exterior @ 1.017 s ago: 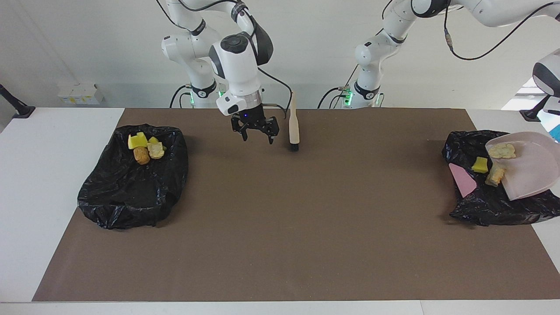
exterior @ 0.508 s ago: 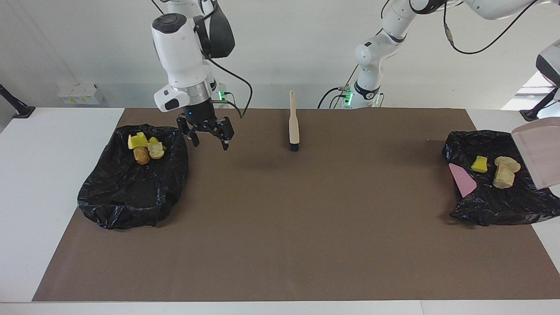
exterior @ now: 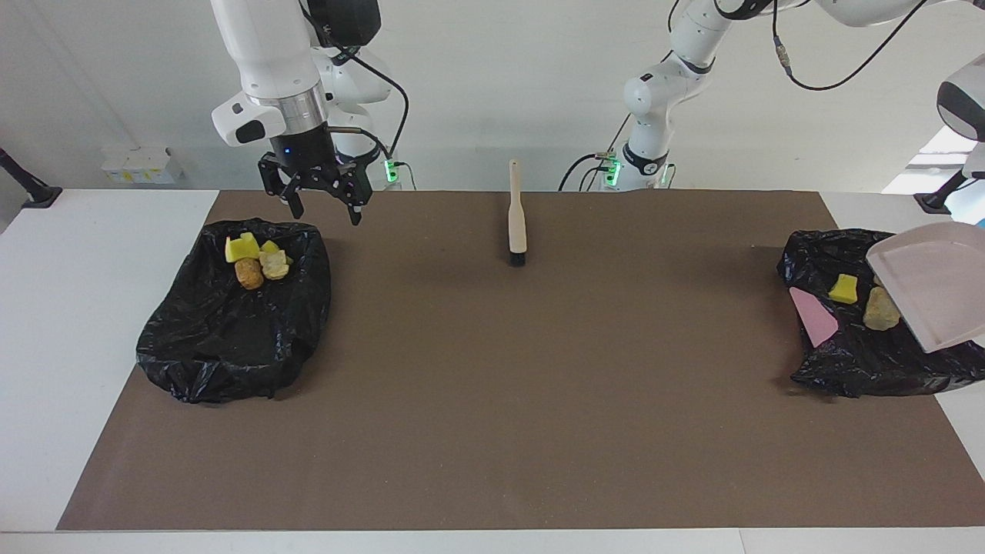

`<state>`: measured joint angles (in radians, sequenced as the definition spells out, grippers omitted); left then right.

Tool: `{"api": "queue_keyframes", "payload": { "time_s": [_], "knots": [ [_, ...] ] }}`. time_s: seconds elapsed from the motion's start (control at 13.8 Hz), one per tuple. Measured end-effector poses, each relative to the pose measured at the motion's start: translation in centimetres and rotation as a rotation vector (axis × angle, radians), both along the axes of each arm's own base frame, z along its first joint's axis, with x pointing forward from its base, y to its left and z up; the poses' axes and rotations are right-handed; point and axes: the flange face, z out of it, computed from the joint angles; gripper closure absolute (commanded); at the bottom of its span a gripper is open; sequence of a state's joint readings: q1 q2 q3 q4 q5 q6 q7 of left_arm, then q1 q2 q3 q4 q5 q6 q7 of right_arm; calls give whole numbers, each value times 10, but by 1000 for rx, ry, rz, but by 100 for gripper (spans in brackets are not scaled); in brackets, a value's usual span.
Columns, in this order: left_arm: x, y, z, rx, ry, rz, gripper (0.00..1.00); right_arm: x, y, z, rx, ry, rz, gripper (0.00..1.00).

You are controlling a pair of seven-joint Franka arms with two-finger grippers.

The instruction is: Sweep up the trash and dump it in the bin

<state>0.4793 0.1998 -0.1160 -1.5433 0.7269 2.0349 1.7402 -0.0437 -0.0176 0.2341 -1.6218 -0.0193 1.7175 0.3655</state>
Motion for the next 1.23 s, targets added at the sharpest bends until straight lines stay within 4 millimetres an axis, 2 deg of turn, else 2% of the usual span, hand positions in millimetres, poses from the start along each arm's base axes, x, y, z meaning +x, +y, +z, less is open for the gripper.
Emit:
{"api": "queue_keyframes", "payload": {
  "time_s": [0.15,0.29,0.51,0.8,1.02,1.23],
  "knots": [
    [3,-15,-6,-105,-36,41,100,1,-2,-2,-9,8,0,0],
    [7,-32,-15,-233,-68,83,100,2,-5,4,-13,8,6,0],
    [11,-69,-27,-364,-109,220,100,1,-11,11,-23,12,12,0],
    [8,-149,-46,-488,-175,468,100,2,-28,15,-33,14,-11,0],
    [-5,-214,-56,-528,-193,665,100,-1,-43,17,-35,32,-34,0],
    [-21,-279,-68,-570,-229,874,100,-4,-46,18,-36,39,-37,0]
  ]
}}
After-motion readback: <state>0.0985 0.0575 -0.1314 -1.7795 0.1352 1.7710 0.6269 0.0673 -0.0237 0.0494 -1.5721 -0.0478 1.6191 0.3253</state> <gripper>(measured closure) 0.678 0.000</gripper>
